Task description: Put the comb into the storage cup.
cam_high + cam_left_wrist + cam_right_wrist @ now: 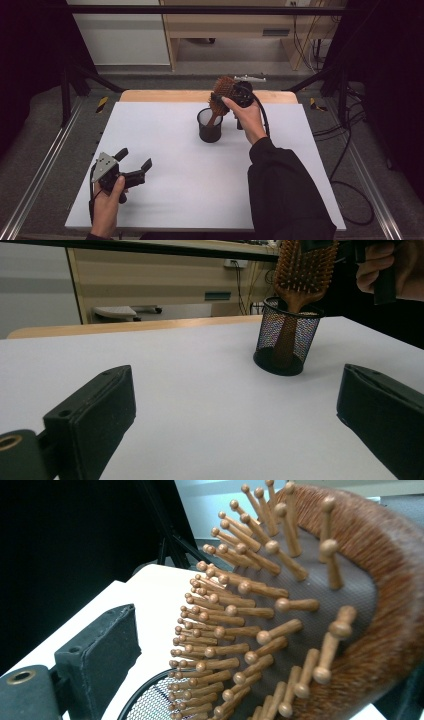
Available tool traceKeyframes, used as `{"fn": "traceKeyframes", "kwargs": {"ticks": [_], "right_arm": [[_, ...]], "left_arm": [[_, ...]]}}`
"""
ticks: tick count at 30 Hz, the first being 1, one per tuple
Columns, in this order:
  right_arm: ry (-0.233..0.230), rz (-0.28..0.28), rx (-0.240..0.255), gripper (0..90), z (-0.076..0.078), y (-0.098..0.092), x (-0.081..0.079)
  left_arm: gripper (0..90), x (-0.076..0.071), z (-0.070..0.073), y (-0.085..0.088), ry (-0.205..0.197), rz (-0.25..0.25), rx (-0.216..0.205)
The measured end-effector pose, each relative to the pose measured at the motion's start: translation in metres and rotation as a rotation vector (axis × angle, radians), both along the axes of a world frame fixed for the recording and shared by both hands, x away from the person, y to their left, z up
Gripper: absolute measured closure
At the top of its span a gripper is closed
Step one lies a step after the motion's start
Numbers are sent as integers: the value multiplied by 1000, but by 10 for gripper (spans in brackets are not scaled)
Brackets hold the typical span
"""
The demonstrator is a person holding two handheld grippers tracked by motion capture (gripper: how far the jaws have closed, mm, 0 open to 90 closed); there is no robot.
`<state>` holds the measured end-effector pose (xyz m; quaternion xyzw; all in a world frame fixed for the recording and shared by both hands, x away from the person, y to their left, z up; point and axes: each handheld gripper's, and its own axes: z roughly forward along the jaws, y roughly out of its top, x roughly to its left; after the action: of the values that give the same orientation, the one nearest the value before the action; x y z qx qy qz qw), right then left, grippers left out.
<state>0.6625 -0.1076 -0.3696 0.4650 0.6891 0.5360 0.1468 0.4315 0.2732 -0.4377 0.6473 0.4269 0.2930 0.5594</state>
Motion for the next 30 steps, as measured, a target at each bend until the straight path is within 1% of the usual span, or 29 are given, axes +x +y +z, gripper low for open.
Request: {"fn": "traceKeyframes", "kwargs": {"ticks": [5,12,14,17,30], "right_arm": [[1,6,0,69,1,-2,-1],[-16,10,8,63,5,-5,-3],[-25,11,-6,62,5,-5,-4],[-28,15,-12,62,6,-5,-6],[-49,21,-23,59,13,-9,-12]], "left_arm": [[25,0,0,0,0,0,0],[25,0,0,0,0,0,0],[25,0,0,0,0,-1,1],[25,0,0,0,-1,-1,1],[24,0,-1,-1,-2,1,4]]}}
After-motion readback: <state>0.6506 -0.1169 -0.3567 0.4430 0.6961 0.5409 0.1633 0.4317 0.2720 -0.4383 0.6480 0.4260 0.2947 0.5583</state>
